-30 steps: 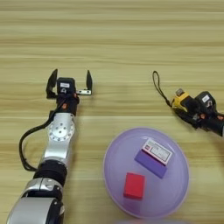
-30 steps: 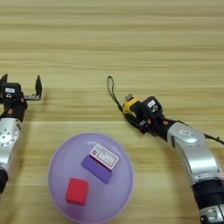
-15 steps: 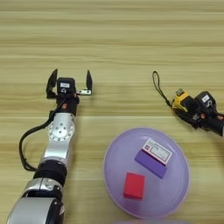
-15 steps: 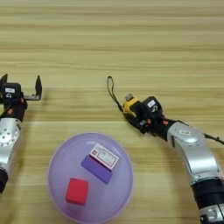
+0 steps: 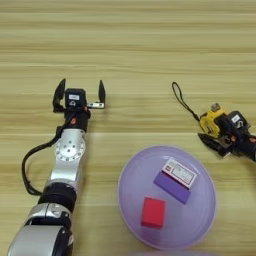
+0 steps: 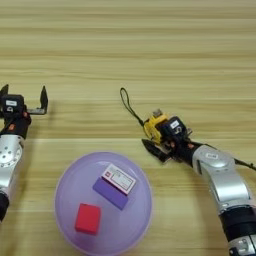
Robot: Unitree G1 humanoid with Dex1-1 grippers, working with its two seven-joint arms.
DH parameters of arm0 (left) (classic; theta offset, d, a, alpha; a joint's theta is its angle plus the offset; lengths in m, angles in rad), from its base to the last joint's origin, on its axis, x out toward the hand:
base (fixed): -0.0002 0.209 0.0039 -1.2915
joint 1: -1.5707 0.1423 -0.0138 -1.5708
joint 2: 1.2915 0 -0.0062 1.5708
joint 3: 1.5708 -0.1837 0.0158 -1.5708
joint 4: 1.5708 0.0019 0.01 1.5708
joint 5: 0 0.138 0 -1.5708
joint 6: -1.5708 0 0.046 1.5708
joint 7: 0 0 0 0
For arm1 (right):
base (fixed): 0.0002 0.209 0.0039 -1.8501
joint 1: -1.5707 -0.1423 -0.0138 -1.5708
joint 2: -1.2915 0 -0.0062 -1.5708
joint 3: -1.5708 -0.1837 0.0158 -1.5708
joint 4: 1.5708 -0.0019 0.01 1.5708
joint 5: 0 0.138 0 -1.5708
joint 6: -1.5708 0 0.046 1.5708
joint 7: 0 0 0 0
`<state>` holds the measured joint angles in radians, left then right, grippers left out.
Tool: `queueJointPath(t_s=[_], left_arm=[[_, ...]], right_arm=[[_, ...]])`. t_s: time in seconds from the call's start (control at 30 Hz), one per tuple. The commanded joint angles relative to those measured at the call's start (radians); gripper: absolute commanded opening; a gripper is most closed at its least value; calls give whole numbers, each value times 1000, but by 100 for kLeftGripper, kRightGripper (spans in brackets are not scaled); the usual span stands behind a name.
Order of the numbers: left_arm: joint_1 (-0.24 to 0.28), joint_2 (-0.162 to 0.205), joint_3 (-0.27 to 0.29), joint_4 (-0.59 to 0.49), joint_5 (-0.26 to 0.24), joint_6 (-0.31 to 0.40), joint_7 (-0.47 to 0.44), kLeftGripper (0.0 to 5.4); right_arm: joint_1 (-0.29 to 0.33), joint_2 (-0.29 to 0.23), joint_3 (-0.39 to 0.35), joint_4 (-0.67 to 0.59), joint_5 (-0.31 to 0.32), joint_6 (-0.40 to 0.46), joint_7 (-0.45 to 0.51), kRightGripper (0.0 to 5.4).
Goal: Move the objects on the table
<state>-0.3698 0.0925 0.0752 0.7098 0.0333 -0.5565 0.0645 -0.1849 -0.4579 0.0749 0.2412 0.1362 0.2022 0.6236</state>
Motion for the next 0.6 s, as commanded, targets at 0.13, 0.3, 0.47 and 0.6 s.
queueJointPath(t_s=[0.13,0.3,0.47,0.6], left_arm=[[-12,1,4,9,2,-7,3,540],[-12,2,4,9,2,-6,3,540],[-11,1,3,7,3,-6,4,540],[-12,1,3,7,3,-6,4,540]], right_arm=[[3,-2,7,9,-19,8,6,537],[4,-1,7,3,-16,7,9,537],[5,-1,7,-2,-16,7,9,537],[5,0,7,-7,-16,7,10,537]])
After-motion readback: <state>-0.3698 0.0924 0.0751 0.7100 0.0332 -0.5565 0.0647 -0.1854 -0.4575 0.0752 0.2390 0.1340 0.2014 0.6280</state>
